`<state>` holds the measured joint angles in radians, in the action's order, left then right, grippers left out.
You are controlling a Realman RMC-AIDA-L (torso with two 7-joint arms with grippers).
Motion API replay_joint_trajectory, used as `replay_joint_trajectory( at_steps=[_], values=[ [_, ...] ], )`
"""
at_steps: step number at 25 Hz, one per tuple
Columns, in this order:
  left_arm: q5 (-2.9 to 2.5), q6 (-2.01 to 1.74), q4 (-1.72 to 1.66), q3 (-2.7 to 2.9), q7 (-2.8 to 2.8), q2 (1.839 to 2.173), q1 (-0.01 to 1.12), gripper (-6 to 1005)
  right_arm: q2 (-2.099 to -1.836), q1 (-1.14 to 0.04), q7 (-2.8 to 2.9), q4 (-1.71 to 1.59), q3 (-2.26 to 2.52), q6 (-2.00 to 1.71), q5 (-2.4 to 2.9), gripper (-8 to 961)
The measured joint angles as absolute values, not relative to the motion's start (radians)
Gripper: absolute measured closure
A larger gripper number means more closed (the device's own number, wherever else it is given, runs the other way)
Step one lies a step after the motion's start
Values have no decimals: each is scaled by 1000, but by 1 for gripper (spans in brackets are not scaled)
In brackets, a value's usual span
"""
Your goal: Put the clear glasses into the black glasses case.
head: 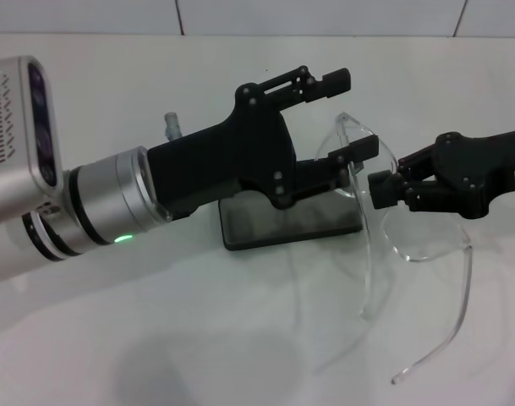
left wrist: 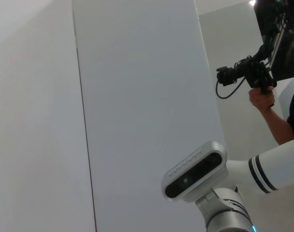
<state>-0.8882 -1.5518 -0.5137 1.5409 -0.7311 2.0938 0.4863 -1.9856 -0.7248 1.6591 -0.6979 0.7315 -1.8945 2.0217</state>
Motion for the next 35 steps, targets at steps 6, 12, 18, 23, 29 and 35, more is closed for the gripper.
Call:
replay_joint_trajectory(
  at_steps=[6,12,18,23,29,35],
  values=[
    [-888,-1538,-513,1541,-725,2095,486,334,-1993,-728,1661,-698,736,-1915,2017,833],
    [-887,-1536,-511,1540,-710,2097,484,334,-1993,-726,1661,-698,731,-1938,2009,833],
    [-886,-1536,-511,1540,-708,2097,484,334,-1989,-722,1661,-698,732,-1952,1999,833],
    [-881,-1539,-511,1540,-704,2098,485,334,-1985,-721,1662,-695,729,-1965,1998,833],
    [-878,-1613,-518,1532,-718,2093,476,334,-1958,-719,1662,-637,684,-1958,1974,833],
    [-876,-1645,-513,1528,-735,2091,474,334,-1947,-716,1655,-608,661,-1953,1955,833]
  ],
)
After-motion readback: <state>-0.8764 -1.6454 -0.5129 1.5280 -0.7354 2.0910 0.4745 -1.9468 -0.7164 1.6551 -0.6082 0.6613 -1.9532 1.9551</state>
